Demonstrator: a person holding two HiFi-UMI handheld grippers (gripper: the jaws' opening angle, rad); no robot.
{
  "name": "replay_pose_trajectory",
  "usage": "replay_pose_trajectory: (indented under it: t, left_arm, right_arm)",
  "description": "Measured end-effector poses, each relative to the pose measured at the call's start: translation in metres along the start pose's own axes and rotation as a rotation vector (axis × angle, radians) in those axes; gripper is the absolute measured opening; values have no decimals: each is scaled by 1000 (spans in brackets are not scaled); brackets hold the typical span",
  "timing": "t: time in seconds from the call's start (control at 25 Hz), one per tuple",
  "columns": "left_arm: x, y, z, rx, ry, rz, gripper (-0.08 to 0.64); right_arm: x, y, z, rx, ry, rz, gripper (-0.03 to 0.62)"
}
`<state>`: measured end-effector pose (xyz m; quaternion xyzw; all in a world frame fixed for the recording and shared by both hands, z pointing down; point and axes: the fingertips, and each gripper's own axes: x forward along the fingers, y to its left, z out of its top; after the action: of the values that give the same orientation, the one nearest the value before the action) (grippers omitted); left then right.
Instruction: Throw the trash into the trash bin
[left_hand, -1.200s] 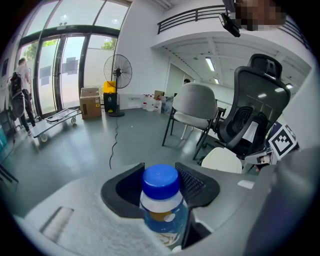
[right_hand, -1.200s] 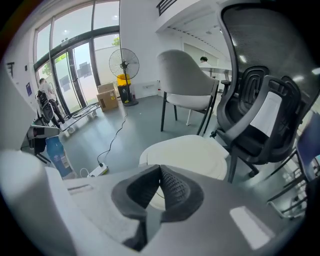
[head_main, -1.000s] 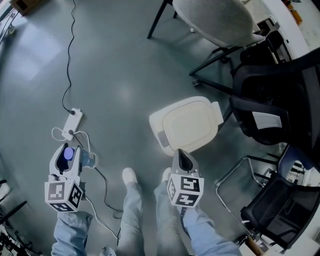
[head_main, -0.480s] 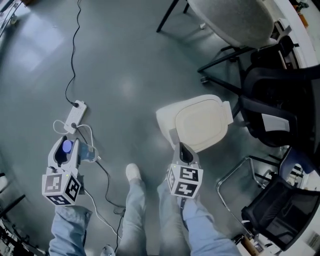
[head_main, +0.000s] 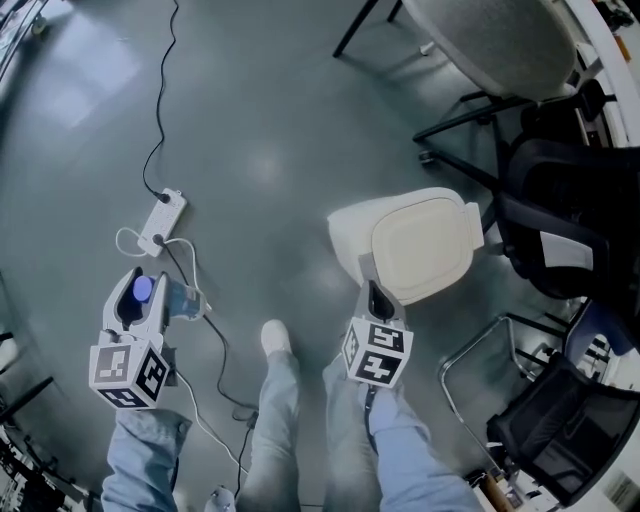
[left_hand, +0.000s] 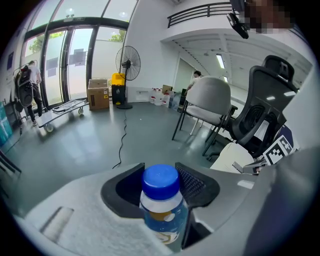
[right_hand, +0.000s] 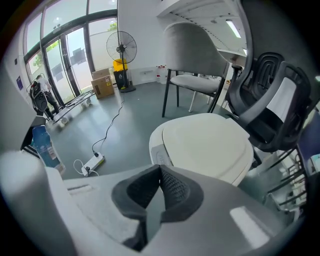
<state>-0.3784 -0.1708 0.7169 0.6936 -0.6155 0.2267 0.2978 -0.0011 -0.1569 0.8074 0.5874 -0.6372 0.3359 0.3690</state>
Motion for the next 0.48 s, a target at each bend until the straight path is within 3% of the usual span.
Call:
replay_pose_trajectory:
  t: [0.48]
  left_arm:
    - [4, -18, 4, 4, 0, -27, 202]
  right_arm:
    - [8, 4, -5, -11, 35, -10, 3]
